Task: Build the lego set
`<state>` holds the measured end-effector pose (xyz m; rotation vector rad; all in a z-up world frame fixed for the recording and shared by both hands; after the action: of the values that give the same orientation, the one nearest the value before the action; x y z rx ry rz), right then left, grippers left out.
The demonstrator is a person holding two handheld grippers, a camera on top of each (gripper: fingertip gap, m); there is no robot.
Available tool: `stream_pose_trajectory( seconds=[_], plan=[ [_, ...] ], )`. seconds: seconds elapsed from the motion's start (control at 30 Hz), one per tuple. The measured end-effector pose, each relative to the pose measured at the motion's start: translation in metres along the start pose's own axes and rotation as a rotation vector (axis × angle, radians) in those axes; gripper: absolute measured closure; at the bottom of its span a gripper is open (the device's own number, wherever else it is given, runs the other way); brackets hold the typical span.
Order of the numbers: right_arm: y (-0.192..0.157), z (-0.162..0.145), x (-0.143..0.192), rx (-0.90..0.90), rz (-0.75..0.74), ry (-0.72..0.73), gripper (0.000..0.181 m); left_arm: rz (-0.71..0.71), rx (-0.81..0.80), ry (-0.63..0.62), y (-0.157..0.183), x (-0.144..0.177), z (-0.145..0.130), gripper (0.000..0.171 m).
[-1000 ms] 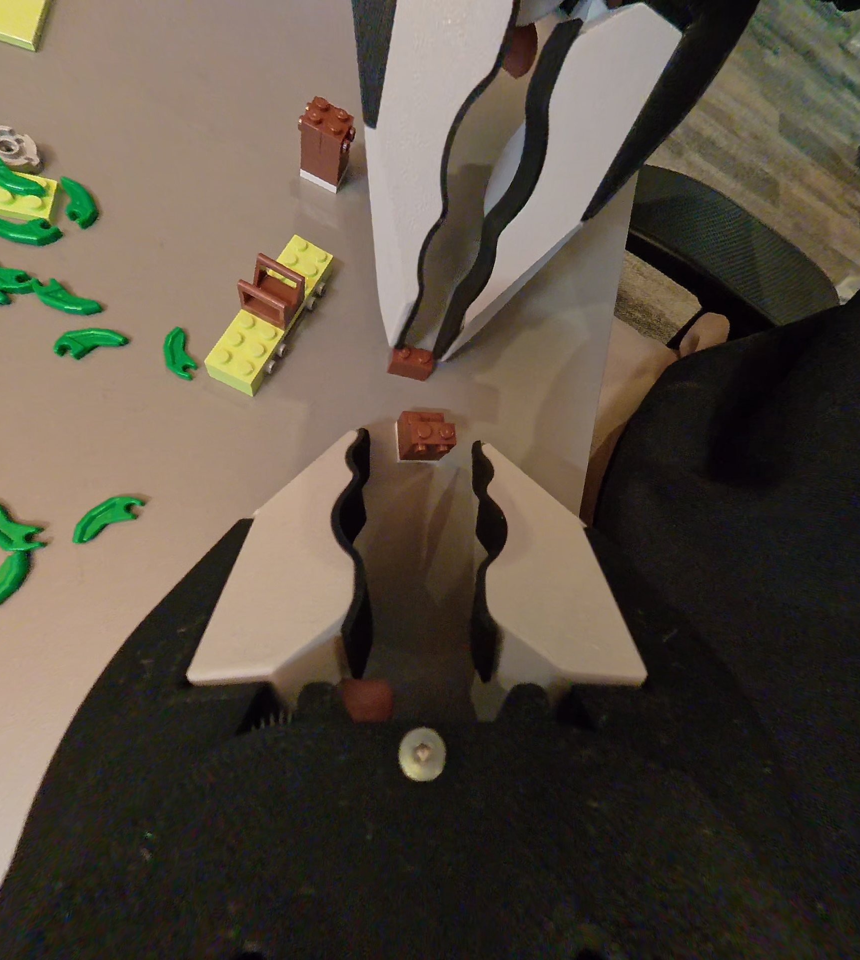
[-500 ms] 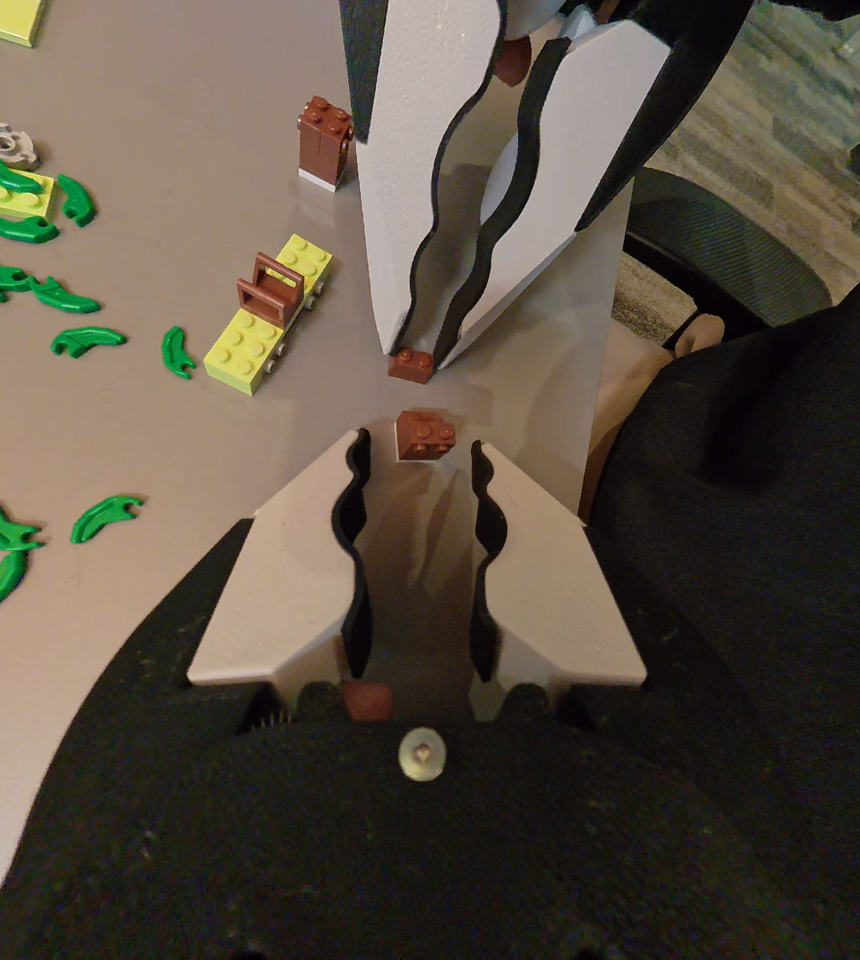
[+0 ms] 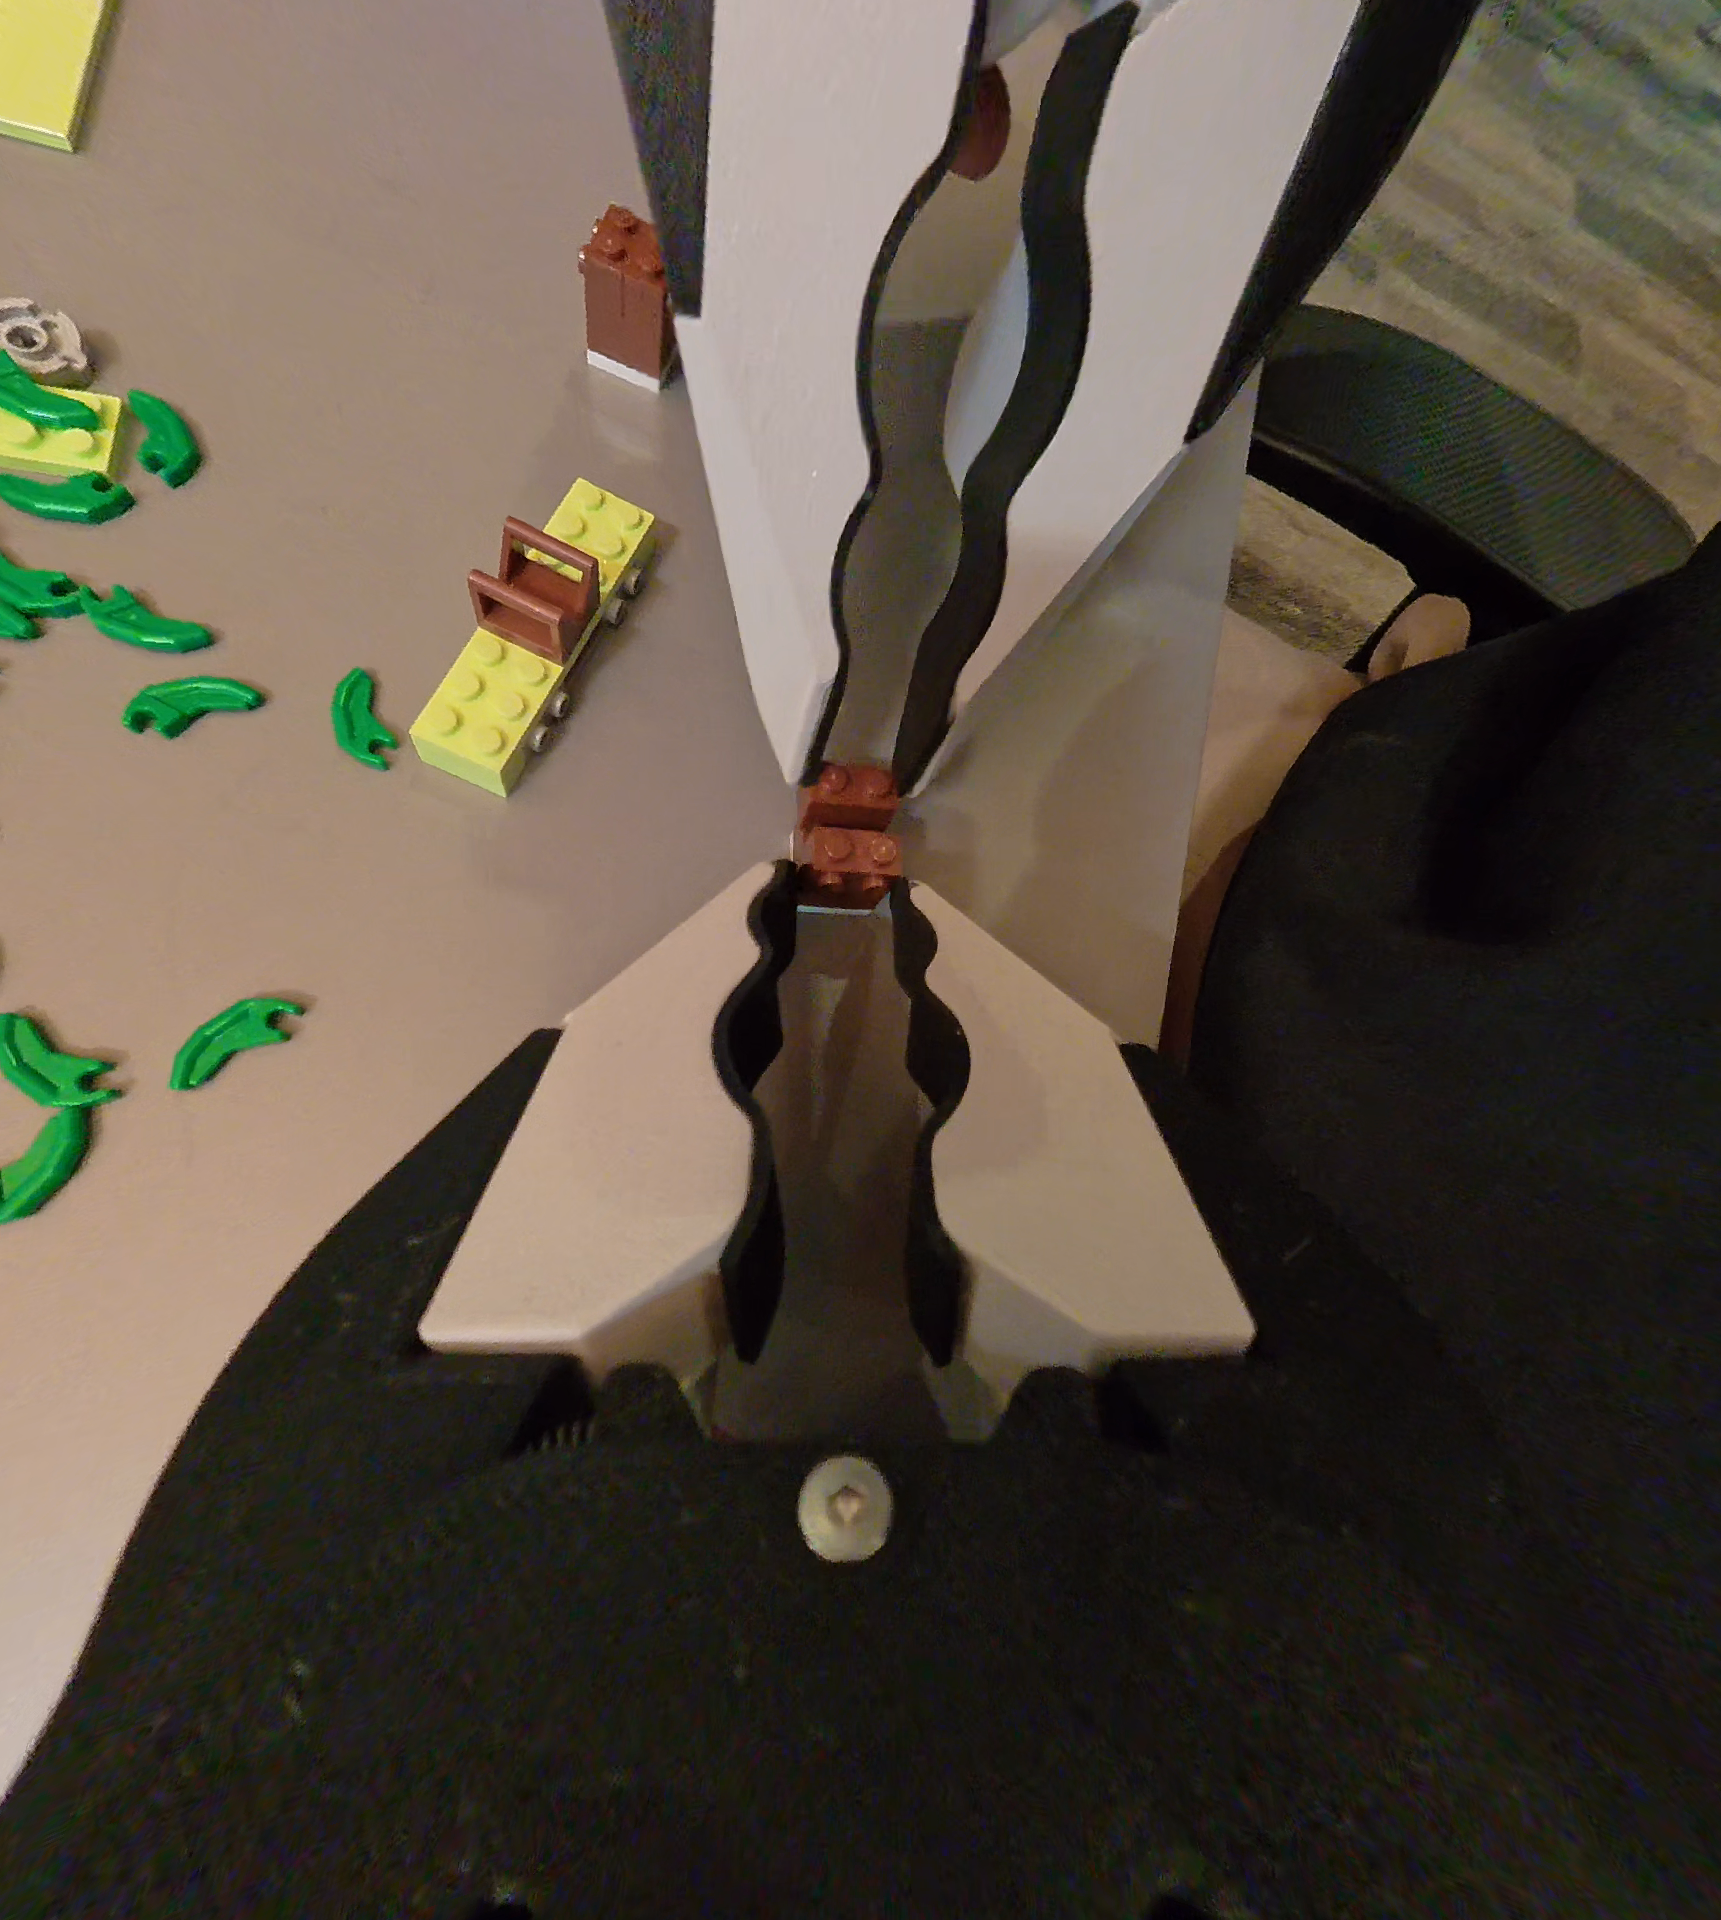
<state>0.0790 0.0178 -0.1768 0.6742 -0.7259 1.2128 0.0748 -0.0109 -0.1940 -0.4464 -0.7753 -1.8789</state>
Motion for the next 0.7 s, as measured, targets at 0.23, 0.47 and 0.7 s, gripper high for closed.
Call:
stream_pose_trajectory(
  seconds=[0.23,0.47,0.7],
  plan=[
    [-0.0006,0.0006,-0.0018,-0.059,0.047,-0.051,0.168,-0.002,0.003,-0.004,0.0,-0.0005,-0.0003,0.157],
    [-0.0003,0.0015,-0.0028,-0.055,0.077,-0.139,0.168,-0.002,0.007,-0.008,-0.0002,-0.0012,-0.0008,0.157],
    [0.0001,0.004,-0.0051,-0.029,0.112,-0.22,0.168,-0.003,0.013,-0.01,-0.0003,-0.0018,-0.0008,0.157]
  ],
)
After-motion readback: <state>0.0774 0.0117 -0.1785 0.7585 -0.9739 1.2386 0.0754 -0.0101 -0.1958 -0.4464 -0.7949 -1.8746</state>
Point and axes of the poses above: each gripper's, where its closed fingertips meet, x back along the fingers, z out of its top, y = z × x across the jaws, the point moved 2 cm from there along x, back along the fingers, and after that the axes turned 4 degrees about -z, right-handed, at the moved point
